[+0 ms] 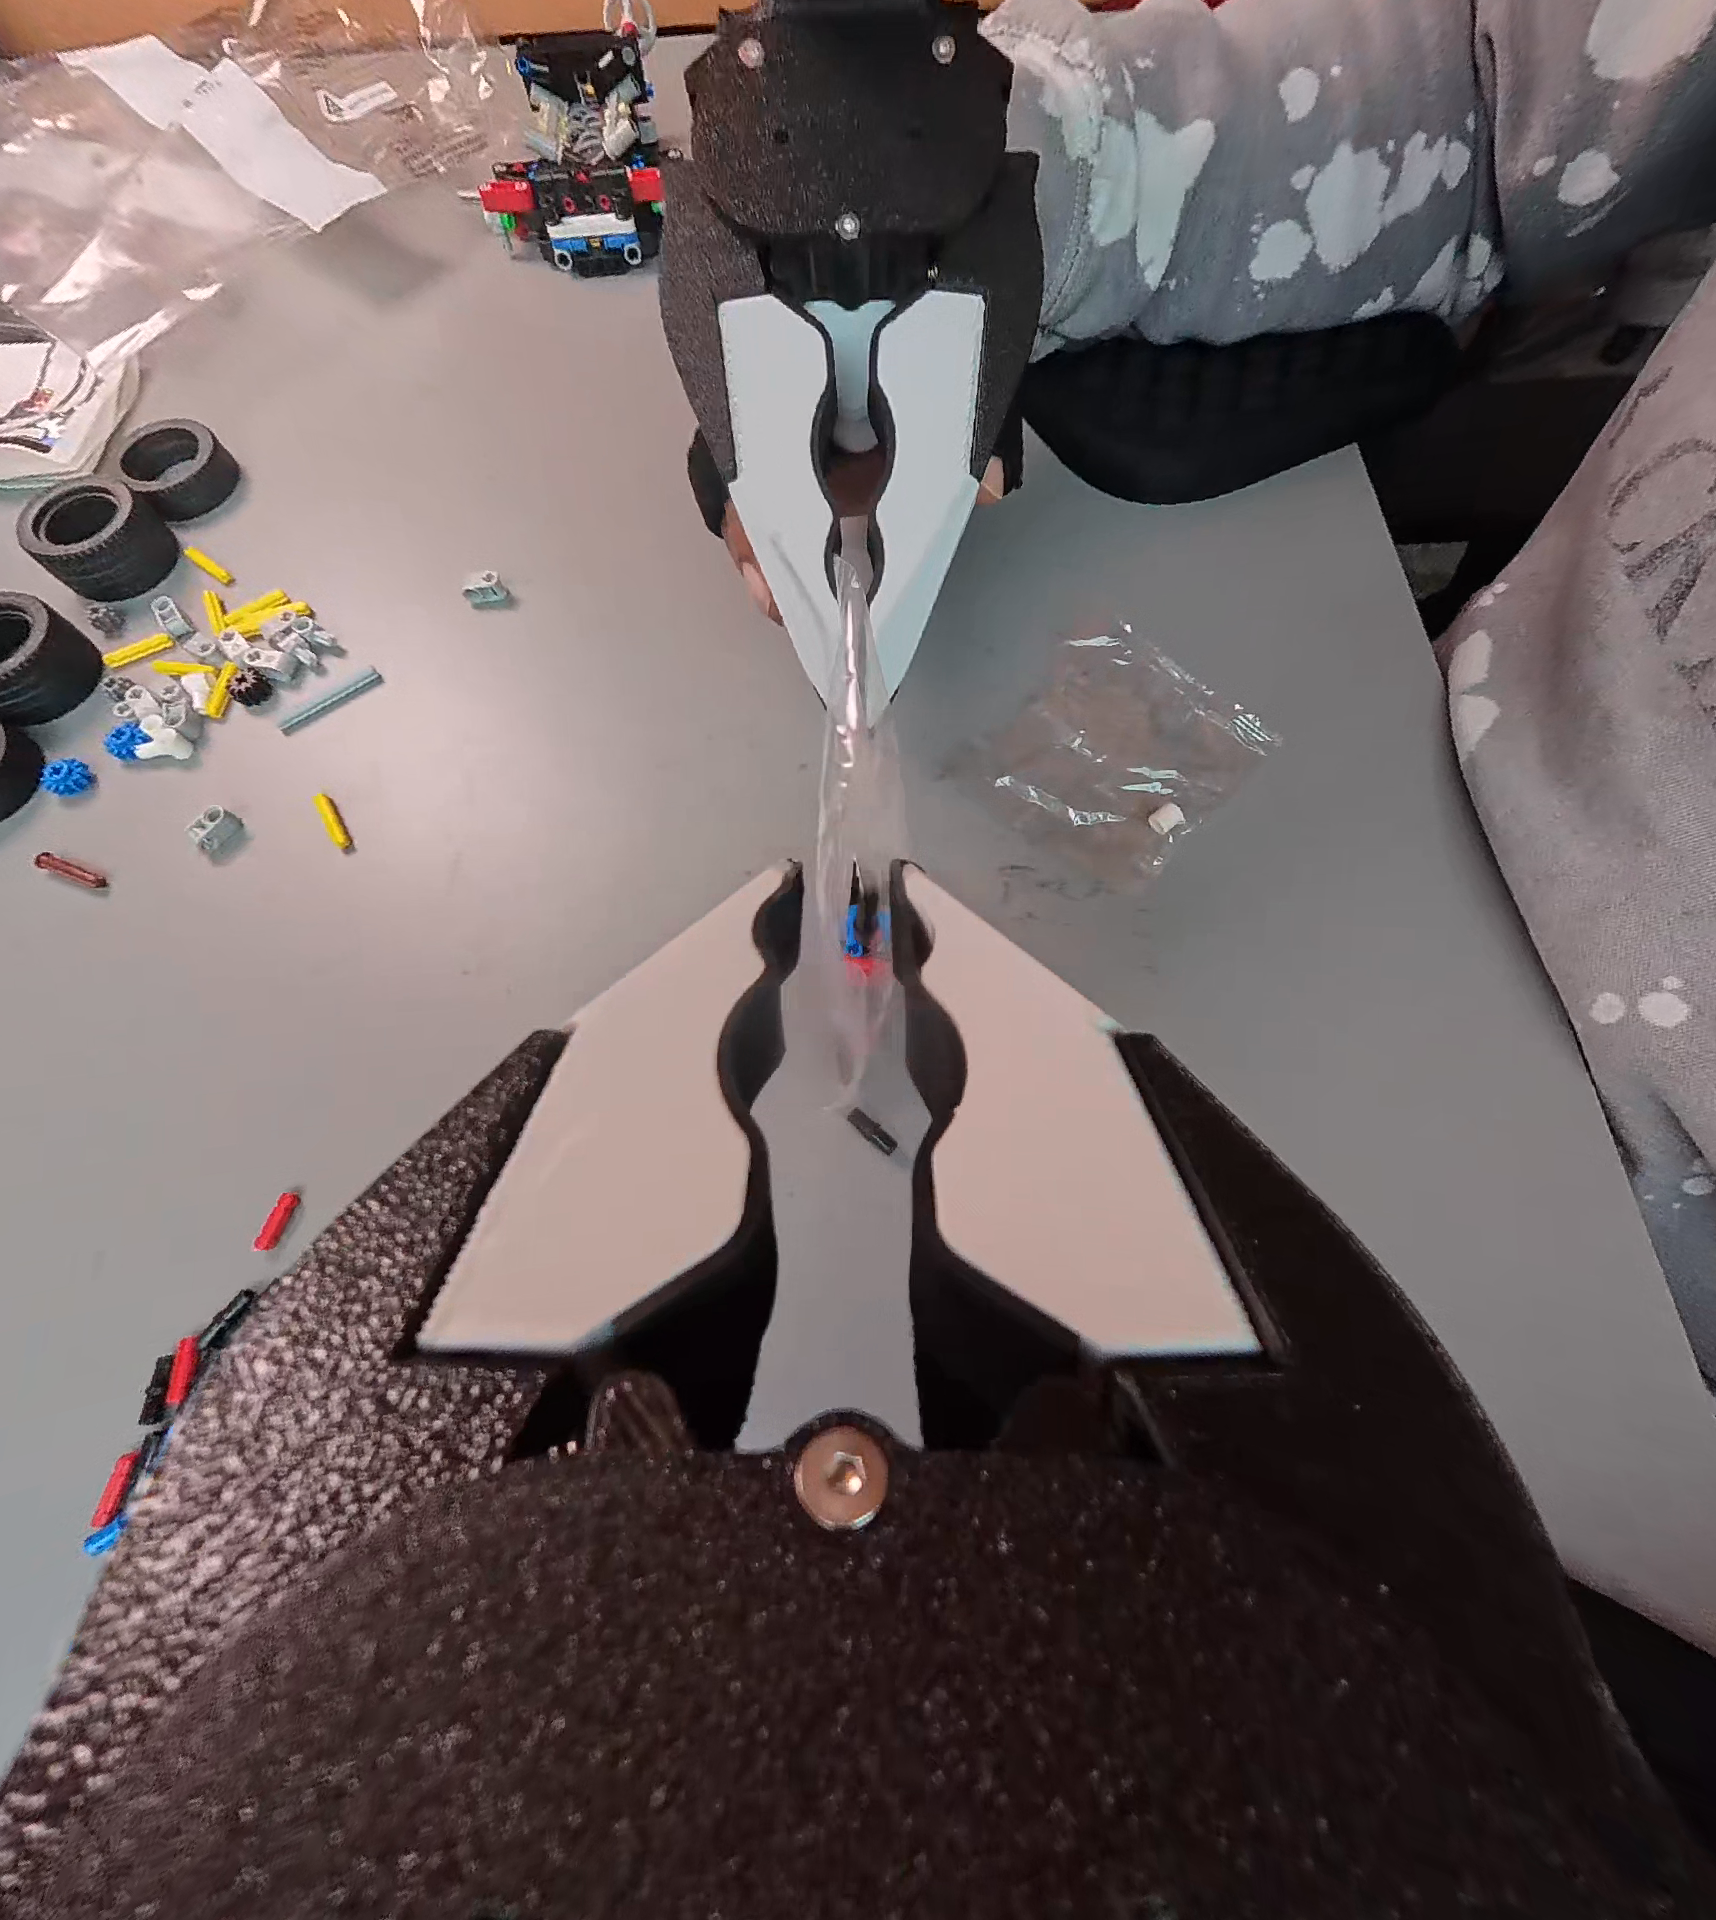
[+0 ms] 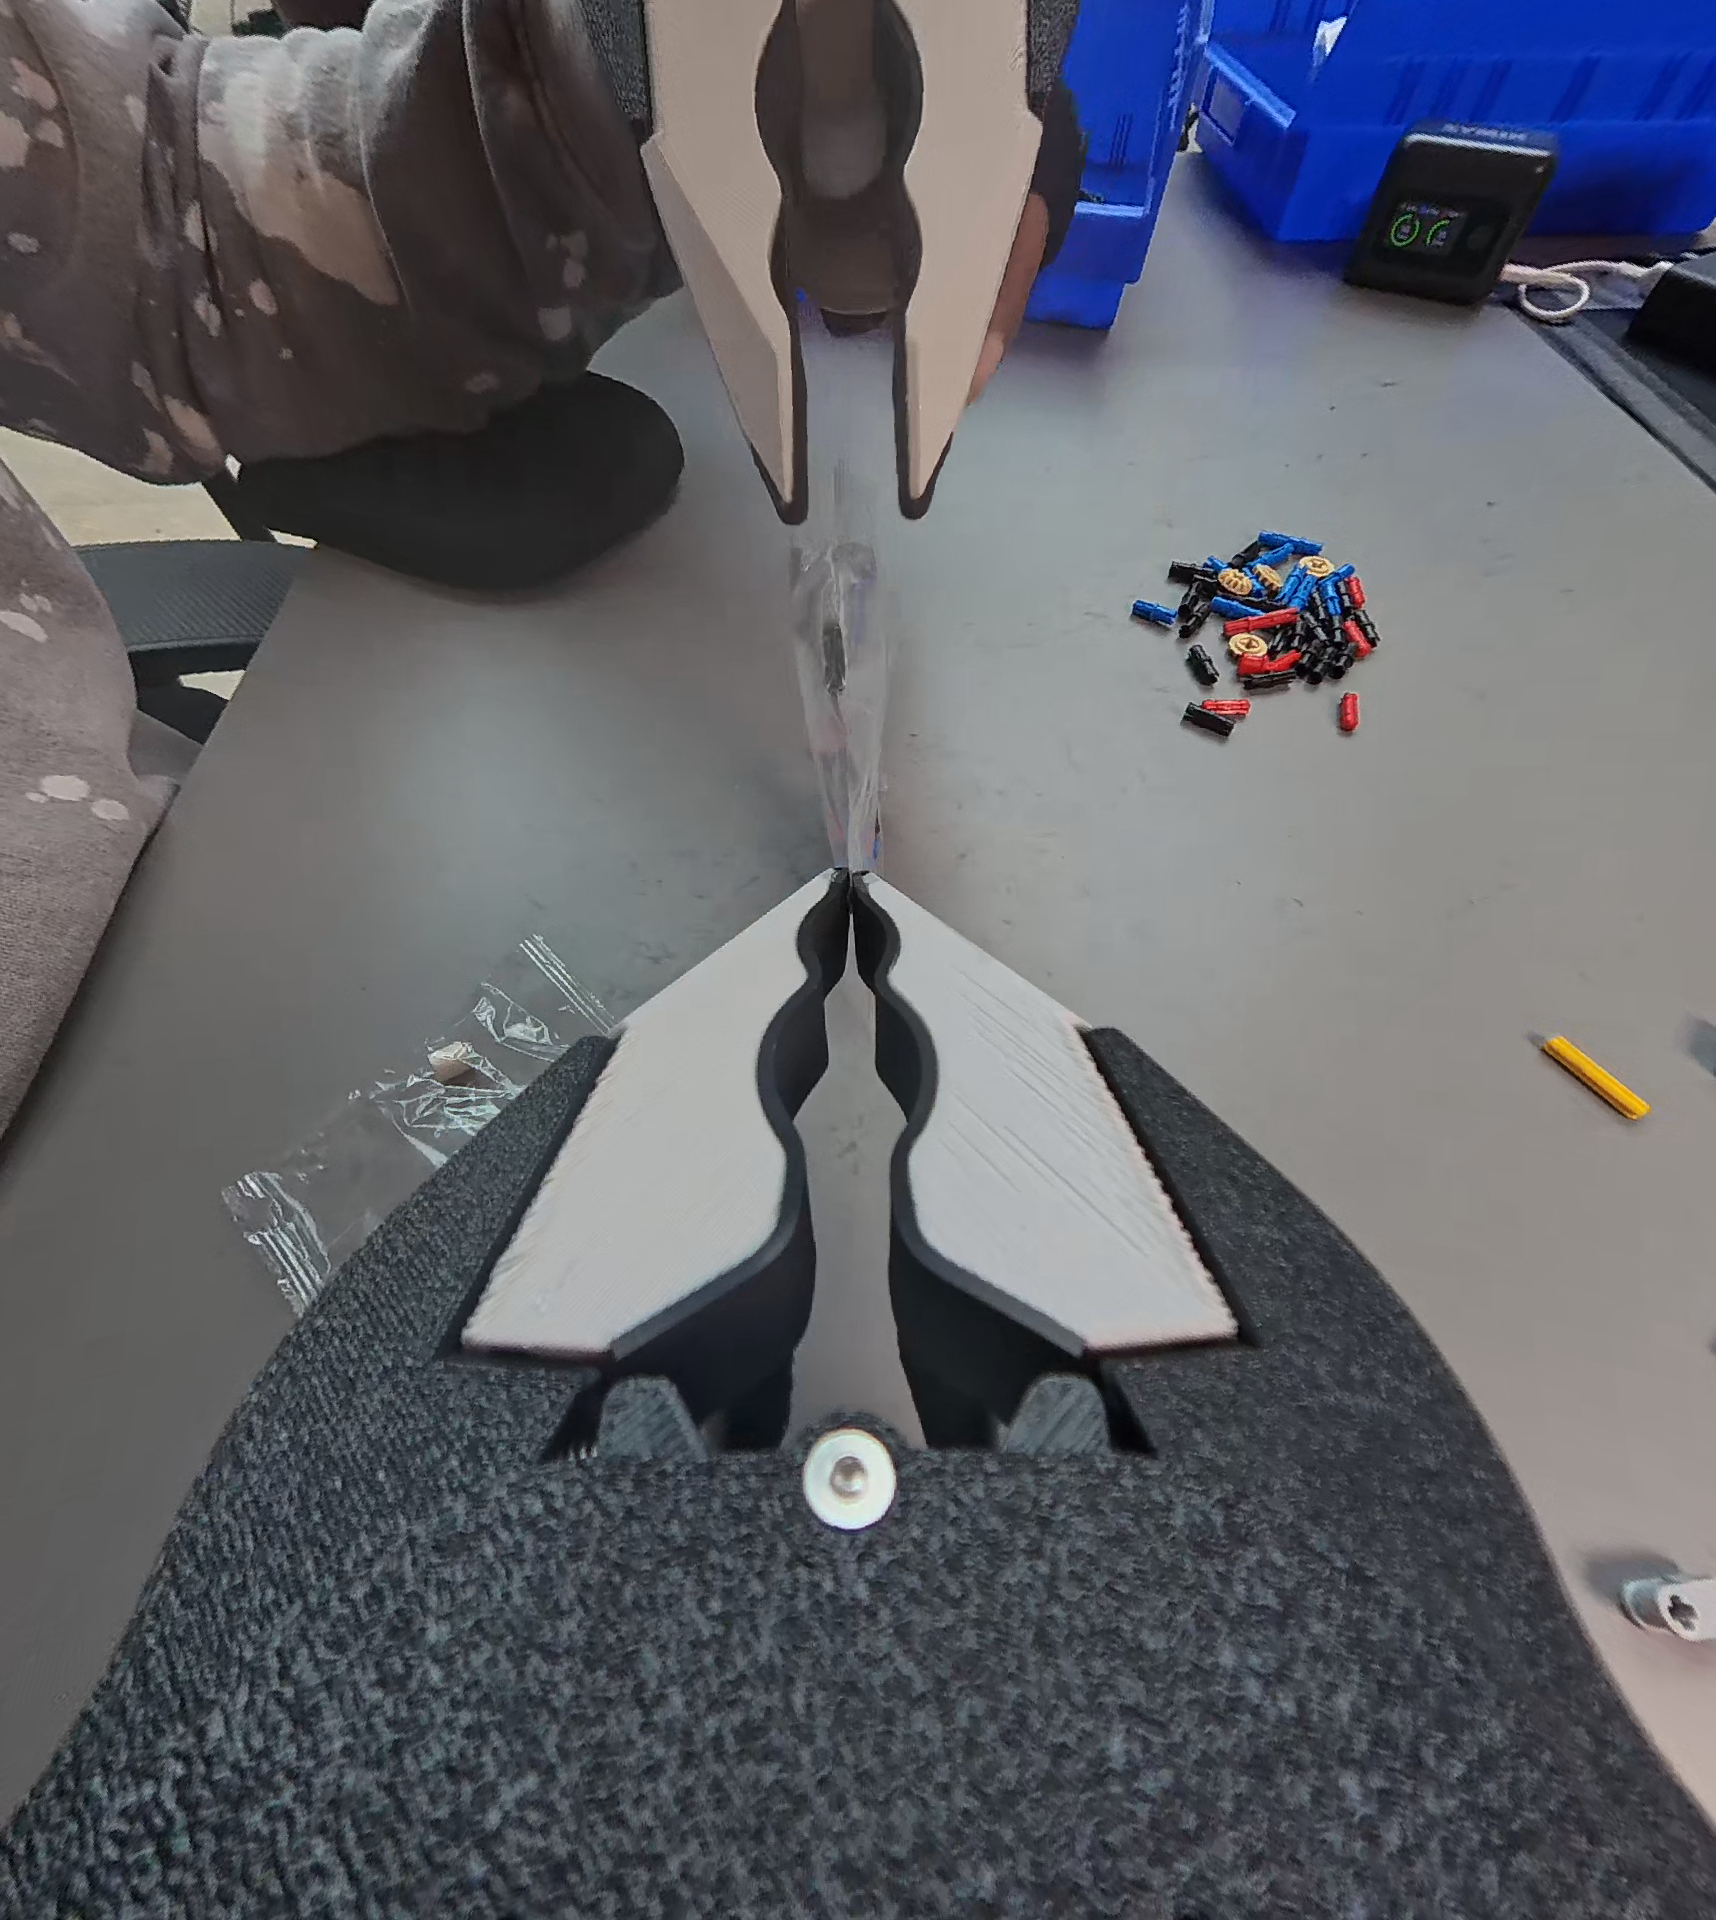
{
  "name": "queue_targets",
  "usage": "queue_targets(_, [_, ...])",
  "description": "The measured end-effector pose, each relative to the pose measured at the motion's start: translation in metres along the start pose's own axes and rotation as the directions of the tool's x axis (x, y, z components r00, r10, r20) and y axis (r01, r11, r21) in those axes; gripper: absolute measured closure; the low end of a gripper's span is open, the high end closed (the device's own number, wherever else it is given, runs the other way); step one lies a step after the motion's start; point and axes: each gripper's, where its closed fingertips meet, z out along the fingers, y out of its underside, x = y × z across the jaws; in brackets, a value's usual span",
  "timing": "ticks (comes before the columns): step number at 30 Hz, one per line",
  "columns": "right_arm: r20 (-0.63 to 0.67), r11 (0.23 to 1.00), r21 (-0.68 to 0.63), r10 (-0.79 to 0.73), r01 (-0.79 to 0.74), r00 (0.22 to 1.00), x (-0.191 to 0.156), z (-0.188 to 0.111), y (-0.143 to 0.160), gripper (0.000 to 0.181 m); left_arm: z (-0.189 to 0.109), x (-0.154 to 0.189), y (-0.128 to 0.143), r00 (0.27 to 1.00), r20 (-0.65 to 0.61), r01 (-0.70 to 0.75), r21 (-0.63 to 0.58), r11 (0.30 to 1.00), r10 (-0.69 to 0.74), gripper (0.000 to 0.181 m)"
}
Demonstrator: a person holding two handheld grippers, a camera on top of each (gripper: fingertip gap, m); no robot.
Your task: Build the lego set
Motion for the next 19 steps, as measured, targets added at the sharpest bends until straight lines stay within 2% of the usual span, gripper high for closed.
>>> queue_targets(1, [-0.002, 1.000, 0.001, 0.001, -0.001, 1.000, 0.001, 0.000, 0.000, 0.181, -0.004, -0.001, -0.002, 1.000, 0.002, 0.012, 0.020, 1.000, -0.012, 0.162])
queue_targets(5, [-0.012, 1.000, 0.003, 0.004, -0.004, 1.000, 0.003, -0.001, 0.000, 0.181, -0.017, -0.002, 0.000, 0.999, -0.002, 0.045, 0.052, 0.998, -0.044, 0.158])
queue_targets(8, [-0.028, 1.000, 0.000, 0.007, -0.007, 1.000, 0.007, -0.004, 0.001, 0.181, -0.018, -0.005, 0.018, 0.996, 0.010, 0.091, -0.017, 0.996, -0.091, 0.156])
queue_targets(10, [-0.045, 1.000, -0.005, 0.012, -0.013, 0.999, 0.011, -0.008, 0.003, 0.181, -0.011, -0.005, 0.040, 0.989, 0.020, 0.147, -0.092, 0.985, -0.146, 0.155])
queue_targets(13, [-0.069, 1.000, -0.002, 0.025, -0.025, 0.997, 0.019, -0.015, 0.004, 0.181, 0.003, -0.008, 0.074, 0.975, 0.098, 0.215, -0.213, 0.953, -0.199, 0.155])
queue_targets(17, [-0.078, 1.000, 0.002, 0.027, -0.027, 0.997, 0.022, -0.017, 0.004, 0.181, 0.018, 0.002, 0.085, 0.960, 0.129, 0.272, -0.229, 0.935, -0.248, 0.154])
queue_targets(19, [-0.078, 1.000, -0.003, 0.023, -0.024, 0.997, 0.021, -0.015, 0.005, 0.181, 0.021, 0.003, 0.093, 0.963, 0.159, 0.254, -0.280, 0.926, -0.216, 0.156])
